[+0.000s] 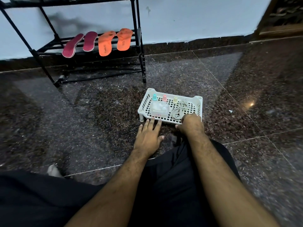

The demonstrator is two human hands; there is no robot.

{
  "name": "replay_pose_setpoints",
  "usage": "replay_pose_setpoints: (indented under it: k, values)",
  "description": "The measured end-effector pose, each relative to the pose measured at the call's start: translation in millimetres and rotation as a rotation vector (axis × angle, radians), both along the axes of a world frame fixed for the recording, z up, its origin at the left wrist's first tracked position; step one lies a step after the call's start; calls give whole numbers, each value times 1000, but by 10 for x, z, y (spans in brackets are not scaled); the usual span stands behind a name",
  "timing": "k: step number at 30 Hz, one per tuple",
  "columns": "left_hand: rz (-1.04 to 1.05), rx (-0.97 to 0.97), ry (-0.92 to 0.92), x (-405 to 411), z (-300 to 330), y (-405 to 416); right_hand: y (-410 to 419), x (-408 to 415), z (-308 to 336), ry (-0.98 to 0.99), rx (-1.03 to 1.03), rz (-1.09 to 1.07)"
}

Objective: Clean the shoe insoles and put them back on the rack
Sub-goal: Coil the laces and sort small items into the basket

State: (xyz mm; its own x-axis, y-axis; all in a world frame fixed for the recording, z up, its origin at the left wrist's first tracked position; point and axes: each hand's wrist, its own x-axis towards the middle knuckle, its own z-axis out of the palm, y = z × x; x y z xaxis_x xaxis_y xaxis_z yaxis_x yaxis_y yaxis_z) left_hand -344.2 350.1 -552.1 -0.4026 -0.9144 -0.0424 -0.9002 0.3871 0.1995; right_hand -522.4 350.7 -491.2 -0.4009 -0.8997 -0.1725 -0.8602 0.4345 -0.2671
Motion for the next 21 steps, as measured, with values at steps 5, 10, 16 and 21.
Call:
replay_pose_setpoints:
  k: [5,10,16,21]
  values:
    - [-13,-12,-58,12,-55,-72,-34,24,-38,17,43,43]
    - [13,44,-109,48,-17,-291,-56,127,-13,-60,84,191]
    - [-58,87,-171,237,93,-684,-42,306,9,-192,76,396]
    - [-88,118,-155,387,92,-824,-27,426,125,-401,130,403]
